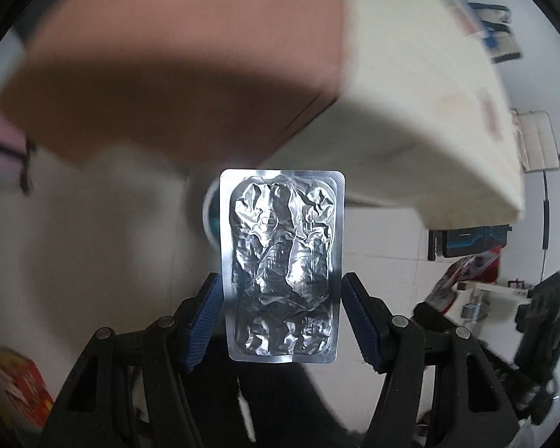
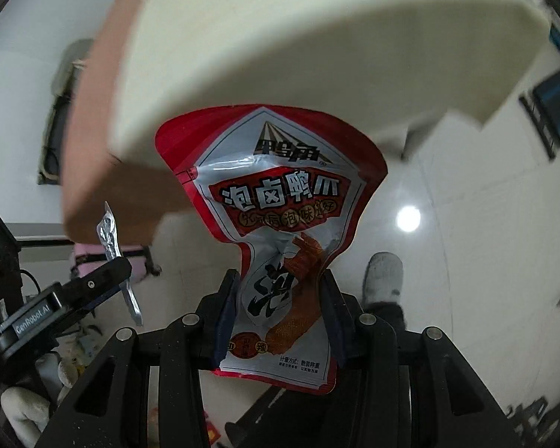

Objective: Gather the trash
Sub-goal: 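Carry the red packet and foil blister pack down toward the trash bin, then open both tools over the bin, dropping the packet and blister pack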

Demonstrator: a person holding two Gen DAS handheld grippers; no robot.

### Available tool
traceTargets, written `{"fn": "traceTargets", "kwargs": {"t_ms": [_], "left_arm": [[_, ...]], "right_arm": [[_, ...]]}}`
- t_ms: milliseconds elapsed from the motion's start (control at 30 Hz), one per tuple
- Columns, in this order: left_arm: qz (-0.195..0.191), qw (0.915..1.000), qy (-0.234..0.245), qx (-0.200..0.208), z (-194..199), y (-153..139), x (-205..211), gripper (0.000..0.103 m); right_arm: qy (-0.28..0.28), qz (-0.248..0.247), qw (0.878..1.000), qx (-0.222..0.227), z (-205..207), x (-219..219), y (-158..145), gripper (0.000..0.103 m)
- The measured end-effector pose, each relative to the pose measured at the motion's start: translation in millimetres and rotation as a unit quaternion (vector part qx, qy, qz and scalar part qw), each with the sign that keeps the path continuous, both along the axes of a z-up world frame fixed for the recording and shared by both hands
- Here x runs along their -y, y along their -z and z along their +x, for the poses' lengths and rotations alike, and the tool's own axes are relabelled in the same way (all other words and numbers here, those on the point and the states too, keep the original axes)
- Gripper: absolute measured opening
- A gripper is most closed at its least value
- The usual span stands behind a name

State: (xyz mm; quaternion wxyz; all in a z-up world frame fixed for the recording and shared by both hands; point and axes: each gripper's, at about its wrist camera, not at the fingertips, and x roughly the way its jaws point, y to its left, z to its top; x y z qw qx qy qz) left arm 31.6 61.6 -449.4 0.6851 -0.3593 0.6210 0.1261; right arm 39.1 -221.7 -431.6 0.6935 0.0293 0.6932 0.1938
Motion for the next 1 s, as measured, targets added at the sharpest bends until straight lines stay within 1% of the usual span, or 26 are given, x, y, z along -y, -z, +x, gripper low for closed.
{"fn": "traceTargets", "kwargs": {"t_ms": [67,100,133,167,200,233,267,300,333,400,433,467,500,533,600,700,733,767,800,833,867,900,967,1000], "left_arm": [[-0.029,0.9993,-0.023,-0.011,-4.0,45.1,-3.8,0.062],[-0.04,0.9986,-0.031,-0.016,-4.5,68.5,-5.2,0.062],[-0.051,0.9978,-0.04,-0.018,-5.2,87.3,-6.9,0.062],[-0.065,0.9964,-0.05,-0.023,-4.7,113.5,-8.4,0.062],[-0.075,0.9952,-0.056,-0.027,-3.8,132.7,-9.0,0.062],[-0.086,0.9938,-0.063,-0.031,-2.7,155.1,-9.7,0.062],[-0.097,0.9922,-0.071,-0.032,0.0,180.2,-11.3,0.062],[-0.103,0.9912,-0.075,-0.036,4.5,203.2,-12.8,0.062],[-0.109,0.9902,-0.079,-0.037,7.1,220.9,-14.7,0.062],[-0.12,0.9874,-0.094,-0.041,10.0,254.5,-23.6,0.062],[-0.128,0.9861,-0.097,-0.043,13.4,265.4,-25.2,0.062],[-0.143,0.9833,-0.103,-0.043,14.2,281.3,-23.8,0.062],[-0.151,0.9816,-0.108,-0.044,12.9,291.9,-25.2,0.062],[-0.153,0.9809,-0.111,-0.044,14.7,303.3,-28.6,0.062],[-0.159,0.9798,-0.116,-0.037,10.2,312.3,-32.0,0.062],[-0.168,0.9777,-0.12,-0.035,8.2,324.2,-39.8,0.062],[-0.168,0.9783,-0.116,-0.036,10.3,328.4,-39.3,0.063],[-0.163,0.9795,-0.112,-0.038,11.0,329.8,-40.5,0.064],[-0.154,0.9814,-0.107,-0.041,10.6,329.9,-42.0,0.077],[-0.146,0.983,-0.104,-0.041,9.6,327.4,-42.5,0.087],[-0.14,0.9841,-0.103,-0.04,8.0,325.5,-43.3,0.1],[-0.136,0.9845,-0.102,-0.041,6.6,324.1,-43.6,0.101],[-0.126,0.9858,-0.101,-0.048,2.7,321.5,-44.3,0.101],[-0.116,0.9868,-0.1,-0.052,0.2,319.7,-44.1,0.101]], "right_arm": [[0.014,0.005,0.999,-0.028,-3.1,5.3,45.9,0.044],[0.021,0.004,0.999,-0.036,-3.0,7.2,65.9,0.044],[0.029,0.004,0.999,-0.045,-1.8,9.7,92.5,0.044],[0.035,0.006,0.998,-0.051,0.5,11.1,116.7,0.044],[0.038,0.006,0.998,-0.054,2.9,11.7,135.1,0.044],[0.044,0.01,0.997,-0.06,7.2,12.5,160.1,0.044],[0.048,0.014,0.997,-0.063,10.2,13.2,178.5,0.044],[0.051,0.018,0.996,-0.064,14.6,13.2,199.8,0.044],[0.053,0.022,0.996,-0.067,19.8,12.7,222.6,0.044],[0.058,0.028,0.995,-0.072,28.4,10.3,254.0,0.044],[0.058,0.03,0.995,-0.076,33.0,8.8,271.7,0.044],[0.057,0.03,0.995,-0.078,36.5,7.5,285.9,0.044],[0.056,0.031,0.995,-0.083,40.4,5.7,302.8,0.044],[0.055,0.03,0.994,-0.085,41.3,3.0,312.7,0.044],[0.057,0.033,0.993,-0.093,49.6,-4.0,331.5,0.044],[0.061,0.045,0.992,-0.102,56.8,-12.9,348.9,0.045],[0.06,0.047,0.992,-0.103,57.5,-15.2,354.5,0.045],[0.061,0.052,0.991,-0.107,58.4,-18.0,359.8,0.049],[0.065,0.054,0.99,-0.112,60.2,-21.8,363.6,0.053],[0.069,0.054,0.99,-0.113,62.3,-19.0,367.5,0.055],[0.074,0.054,0.989,-0.113,63.5,-16.6,370.0,0.068],[0.077,0.054,0.989,-0.11,64.1,-16.2,370.2,0.082],[0.078,0.046,0.991,-0.101,65.1,-11.1,367.8,0.093],[0.075,0.031,0.992,-0.093,64.3,-11.0,364.6,0.094]]}}
